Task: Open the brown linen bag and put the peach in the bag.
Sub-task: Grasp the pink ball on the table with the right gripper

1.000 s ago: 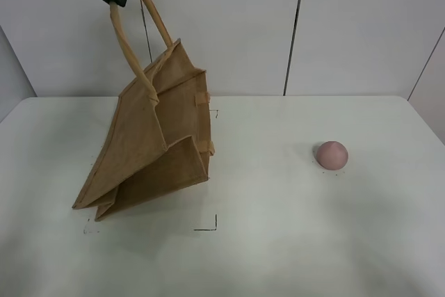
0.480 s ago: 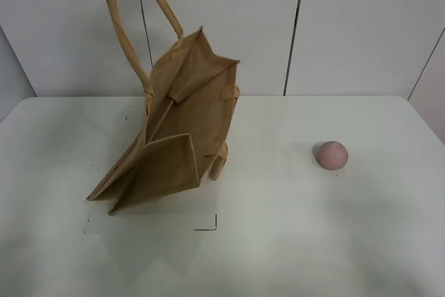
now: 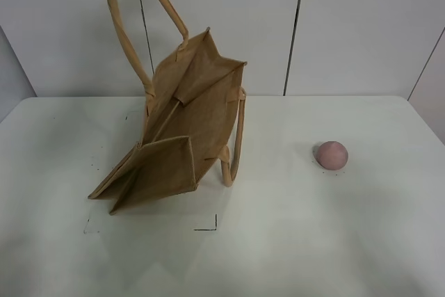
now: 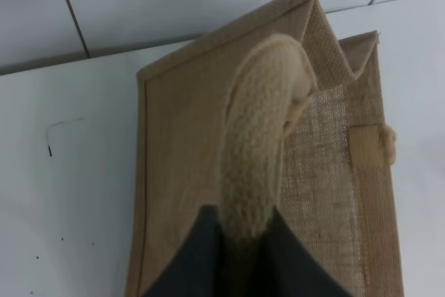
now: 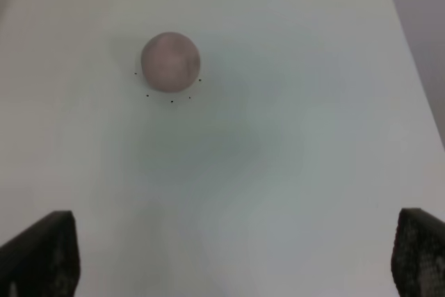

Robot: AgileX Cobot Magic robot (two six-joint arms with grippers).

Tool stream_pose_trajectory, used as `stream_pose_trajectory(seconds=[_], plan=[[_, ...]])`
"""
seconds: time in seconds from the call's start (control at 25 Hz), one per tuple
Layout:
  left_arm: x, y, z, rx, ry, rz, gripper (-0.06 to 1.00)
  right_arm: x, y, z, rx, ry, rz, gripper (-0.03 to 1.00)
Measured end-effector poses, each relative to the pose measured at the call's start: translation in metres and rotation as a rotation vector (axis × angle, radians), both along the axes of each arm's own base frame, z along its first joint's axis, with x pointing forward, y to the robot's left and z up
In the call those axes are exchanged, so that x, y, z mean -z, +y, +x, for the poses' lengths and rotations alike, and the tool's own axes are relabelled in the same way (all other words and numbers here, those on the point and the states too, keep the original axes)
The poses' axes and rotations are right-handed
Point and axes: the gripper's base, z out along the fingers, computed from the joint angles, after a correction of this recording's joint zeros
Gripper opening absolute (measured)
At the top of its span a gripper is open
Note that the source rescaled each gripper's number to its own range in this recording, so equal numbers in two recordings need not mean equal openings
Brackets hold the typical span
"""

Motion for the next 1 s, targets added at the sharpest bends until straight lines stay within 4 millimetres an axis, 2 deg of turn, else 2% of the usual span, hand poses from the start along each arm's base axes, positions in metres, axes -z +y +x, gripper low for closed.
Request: stream_pose_trajectory(seconds=[0.08, 0.24, 0.36, 0.48, 0.64, 0.72, 0.88, 1.0], plan=[[0.002, -0.001, 0.002, 0.000, 0.006, 0.002, 0.00, -0.009, -0.001, 0.024, 0.001, 0.059, 0.002, 1.00], [0.003, -0.001, 0.002, 0.002, 0.009, -0.002, 0.00, -0.016, -0.002, 0.087, 0.001, 0.266, 0.007, 1.00], [0.003, -0.002, 0.002, 0.006, 0.012, -0.010, 0.00, -0.009, -0.002, 0.141, -0.003, 0.425, 0.020, 1.00], [0.003, -0.002, 0.002, 0.007, 0.012, -0.010, 0.00, 0.012, -0.003, 0.201, -0.014, 0.581, 0.014, 1.00], [0.003, -0.002, 0.002, 0.007, 0.012, -0.010, 0.00, 0.039, -0.005, 0.273, -0.028, 0.672, 0.009, 1.00], [0.003, -0.002, 0.002, 0.008, 0.012, -0.011, 0.00, 0.053, -0.003, 0.303, -0.032, 0.696, 0.020, 1.00], [0.003, -0.002, 0.002, 0.008, 0.012, -0.011, 0.00, 0.080, 0.018, 0.349, -0.095, 0.729, 0.004, 1.00], [0.003, -0.002, 0.002, 0.008, 0.012, -0.012, 0.00, 0.098, 0.039, 0.371, -0.138, 0.746, -0.005, 1.00]])
